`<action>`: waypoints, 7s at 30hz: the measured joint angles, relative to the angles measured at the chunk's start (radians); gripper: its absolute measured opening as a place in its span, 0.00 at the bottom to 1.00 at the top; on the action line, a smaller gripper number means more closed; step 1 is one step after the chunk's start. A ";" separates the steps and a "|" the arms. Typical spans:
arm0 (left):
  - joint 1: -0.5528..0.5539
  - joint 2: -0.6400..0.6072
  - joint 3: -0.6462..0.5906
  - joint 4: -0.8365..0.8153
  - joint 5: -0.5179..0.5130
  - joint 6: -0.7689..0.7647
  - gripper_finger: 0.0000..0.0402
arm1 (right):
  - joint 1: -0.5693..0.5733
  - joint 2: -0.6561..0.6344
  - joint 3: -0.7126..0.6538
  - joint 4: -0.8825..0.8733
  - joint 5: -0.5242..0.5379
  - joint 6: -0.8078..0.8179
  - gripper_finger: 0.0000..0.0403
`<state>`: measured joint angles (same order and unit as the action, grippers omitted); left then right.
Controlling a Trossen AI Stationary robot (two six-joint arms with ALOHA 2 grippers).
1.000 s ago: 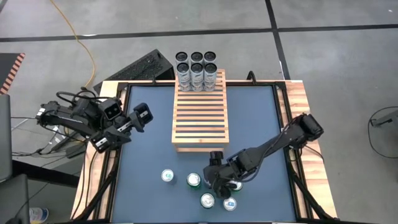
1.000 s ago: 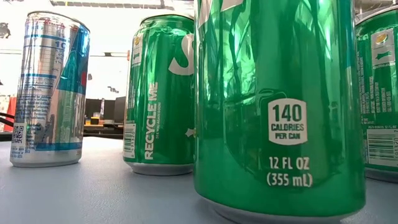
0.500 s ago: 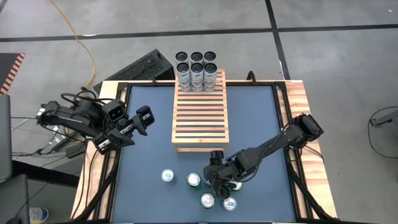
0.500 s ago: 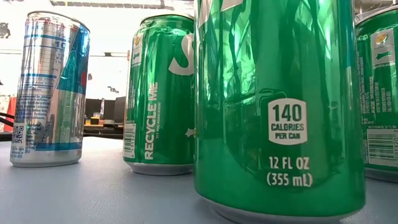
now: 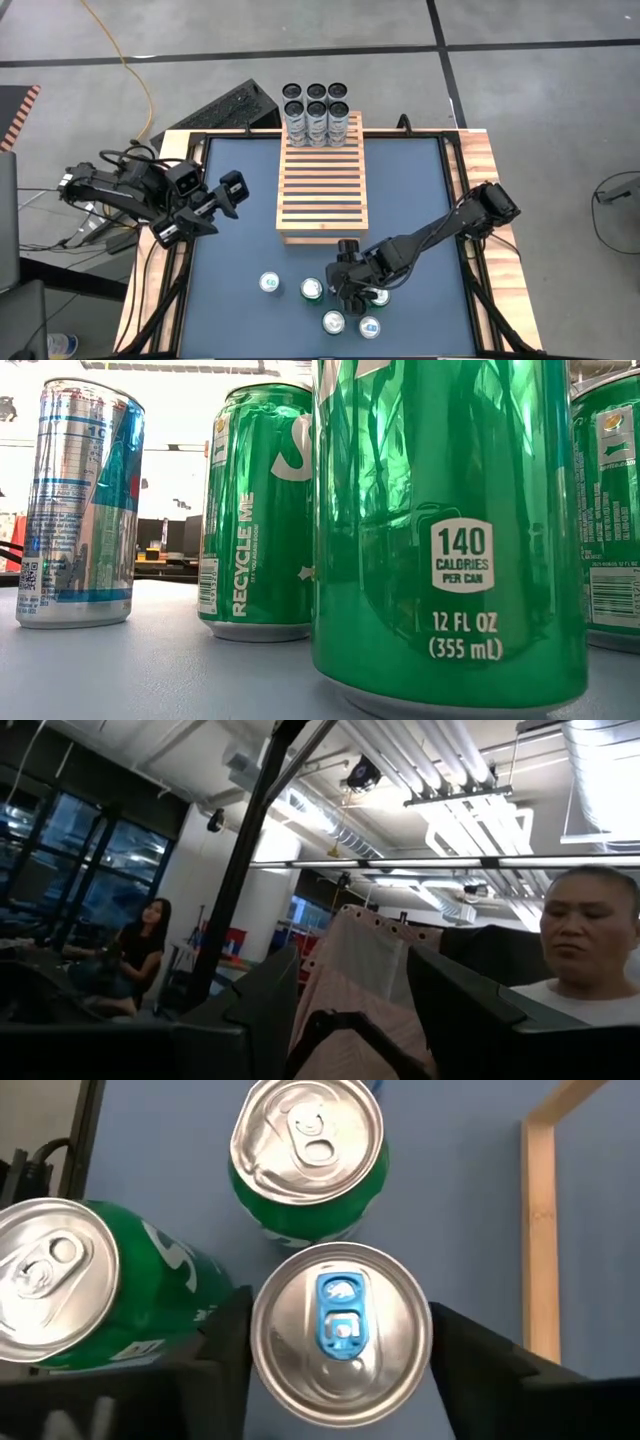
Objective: Place canned beverage on shelf
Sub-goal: Put the blue soda can on the shelf, then put the blue soda can on the shelf aligned to the other blue soda can
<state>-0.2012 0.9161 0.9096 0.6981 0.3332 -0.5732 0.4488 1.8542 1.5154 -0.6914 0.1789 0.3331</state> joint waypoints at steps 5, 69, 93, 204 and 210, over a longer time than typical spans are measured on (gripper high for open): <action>0.000 0.000 0.000 -0.001 0.000 0.000 0.45 | 0.000 -0.001 0.000 -0.001 -0.023 0.039 0.41; 0.000 0.000 0.000 0.060 -0.156 -0.019 0.45 | -0.629 0.068 0.831 -0.794 0.338 0.231 0.37; 0.000 0.000 0.000 0.047 -0.182 -0.012 0.45 | -0.662 0.115 0.831 -0.766 0.339 0.206 0.40; 0.000 -0.014 0.000 -0.137 -0.172 -0.012 0.45 | 0.275 0.012 0.297 -0.342 -0.104 0.402 0.76; 0.000 -0.014 0.000 -0.145 -0.172 -0.015 0.45 | 0.273 0.097 0.309 -0.410 -0.105 0.399 0.76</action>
<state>-0.2012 0.9024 0.9100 0.5526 0.1608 -0.5880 0.7215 1.9511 1.8244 -1.1015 0.0735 0.7323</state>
